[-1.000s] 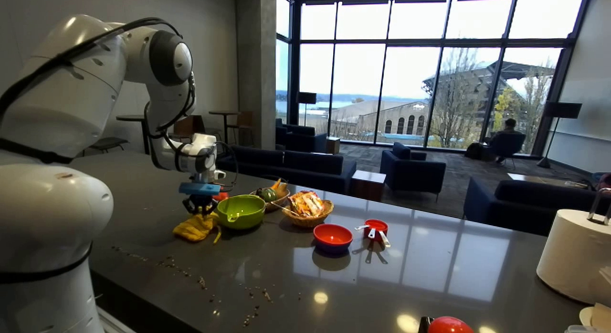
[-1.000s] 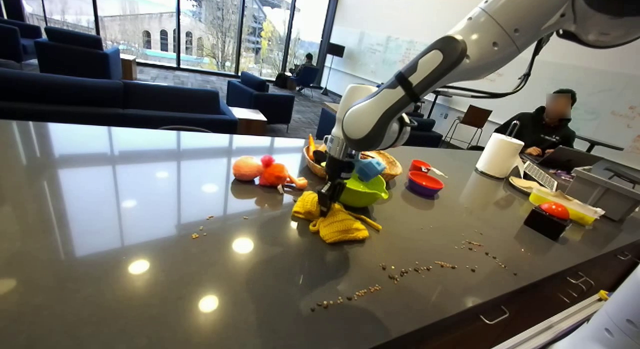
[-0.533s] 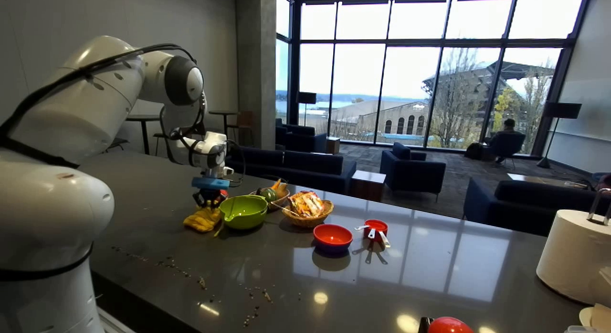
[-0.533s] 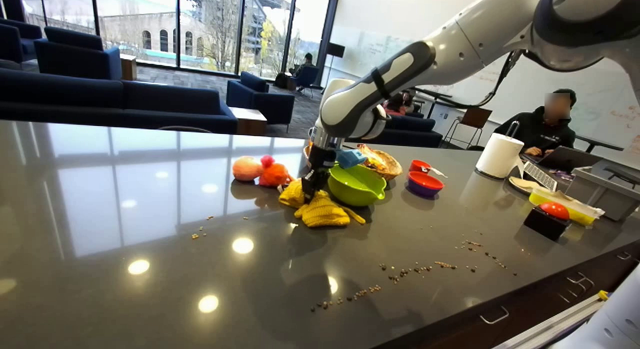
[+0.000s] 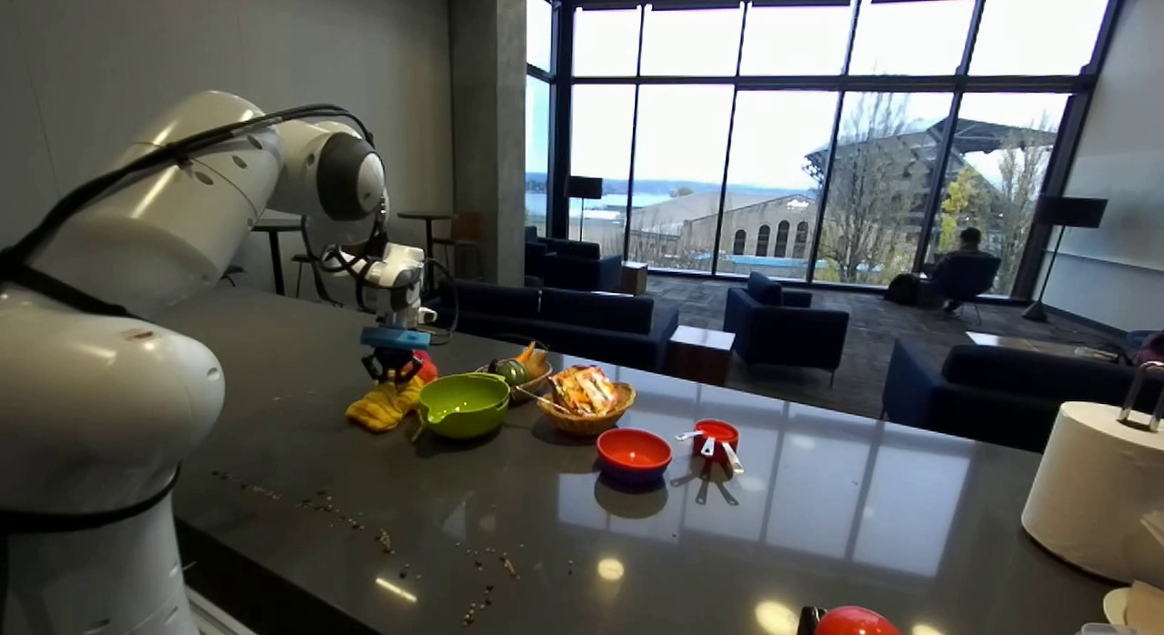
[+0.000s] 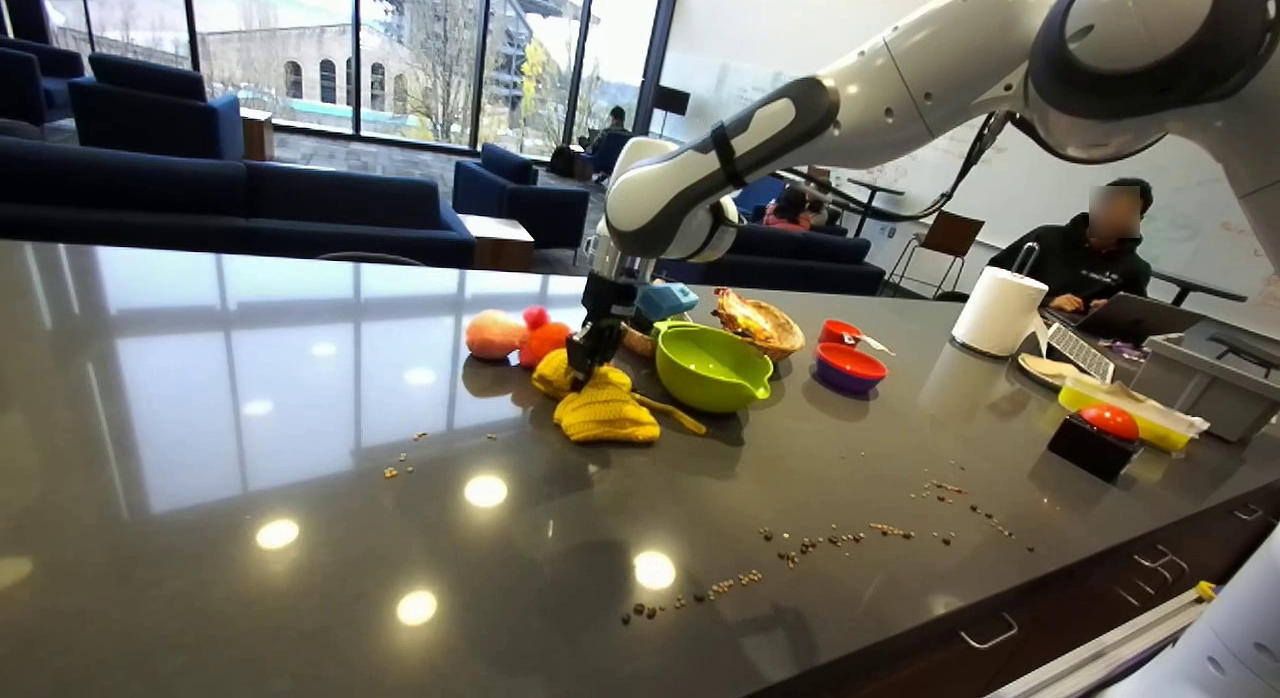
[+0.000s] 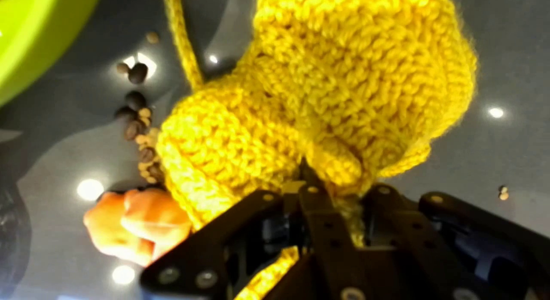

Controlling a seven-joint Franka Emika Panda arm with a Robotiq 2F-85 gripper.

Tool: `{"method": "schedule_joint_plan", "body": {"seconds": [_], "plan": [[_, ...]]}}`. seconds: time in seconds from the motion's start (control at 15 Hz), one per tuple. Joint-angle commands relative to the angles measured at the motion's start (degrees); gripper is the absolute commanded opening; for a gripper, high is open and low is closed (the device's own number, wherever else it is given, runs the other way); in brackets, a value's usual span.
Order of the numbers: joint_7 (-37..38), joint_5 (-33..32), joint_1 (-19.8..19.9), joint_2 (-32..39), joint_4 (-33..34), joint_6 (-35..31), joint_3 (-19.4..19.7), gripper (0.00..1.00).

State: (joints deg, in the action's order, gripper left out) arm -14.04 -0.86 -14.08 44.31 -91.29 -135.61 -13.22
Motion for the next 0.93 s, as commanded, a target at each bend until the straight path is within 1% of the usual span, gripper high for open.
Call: {"method": "schedule_joint_plan", "body": {"seconds": [0.0,0.47,0.87], "plan": [[2.3,-1.6,-2.5,-0.7,2.1,1.4,0.3,0.04],[4.4,-3.0,-7.3,-3.8,1.8,1.3,-0.2,0.04],[5.2,-3.2,-9.1,-7.3,1.8,3.4,-1.2,0.04]]}}
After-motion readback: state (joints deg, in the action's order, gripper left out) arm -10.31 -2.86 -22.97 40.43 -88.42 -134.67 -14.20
